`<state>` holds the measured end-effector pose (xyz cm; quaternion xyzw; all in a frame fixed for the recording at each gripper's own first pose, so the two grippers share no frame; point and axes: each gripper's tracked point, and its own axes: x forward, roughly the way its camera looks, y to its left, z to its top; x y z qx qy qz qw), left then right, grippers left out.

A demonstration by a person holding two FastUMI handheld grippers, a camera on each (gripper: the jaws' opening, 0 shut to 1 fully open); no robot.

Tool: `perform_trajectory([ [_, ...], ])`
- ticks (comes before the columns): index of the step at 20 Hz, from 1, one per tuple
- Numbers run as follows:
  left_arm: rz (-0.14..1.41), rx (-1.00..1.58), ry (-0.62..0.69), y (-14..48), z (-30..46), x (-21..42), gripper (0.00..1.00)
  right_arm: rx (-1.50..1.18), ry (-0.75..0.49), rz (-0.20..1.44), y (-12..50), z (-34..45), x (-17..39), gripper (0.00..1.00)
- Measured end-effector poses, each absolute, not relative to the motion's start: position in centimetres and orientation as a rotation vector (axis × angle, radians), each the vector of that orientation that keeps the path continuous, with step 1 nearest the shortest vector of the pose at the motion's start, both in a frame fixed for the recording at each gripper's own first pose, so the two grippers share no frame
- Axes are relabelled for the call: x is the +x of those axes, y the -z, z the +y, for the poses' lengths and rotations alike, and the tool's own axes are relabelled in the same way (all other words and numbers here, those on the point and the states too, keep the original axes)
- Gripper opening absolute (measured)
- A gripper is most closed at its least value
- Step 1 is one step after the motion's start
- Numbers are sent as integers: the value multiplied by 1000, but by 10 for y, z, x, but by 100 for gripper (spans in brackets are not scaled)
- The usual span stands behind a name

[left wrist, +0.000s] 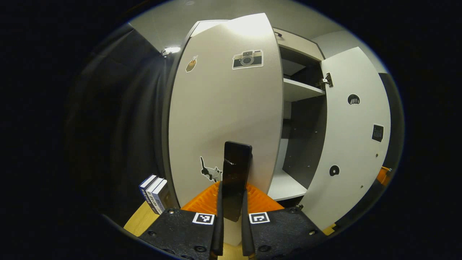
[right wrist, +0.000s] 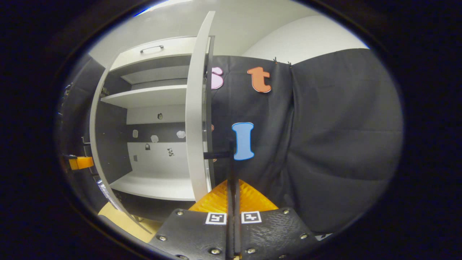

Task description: Open the right door of the double-door shoe cabinet with the right hand, and open the left door with the left hand.

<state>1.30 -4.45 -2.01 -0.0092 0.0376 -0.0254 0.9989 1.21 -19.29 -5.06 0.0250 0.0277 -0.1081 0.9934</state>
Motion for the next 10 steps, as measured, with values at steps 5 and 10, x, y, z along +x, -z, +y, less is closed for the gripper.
perform_trajectory([
  [5, 78, -23, 31, 19, -33, 1, 20, 45, 218, 56, 50, -193, 12, 1],
  [10, 81, -2, 0, 18, -14, -14, 18, 44, 223, 62, 51, -192, 12, 1],
])
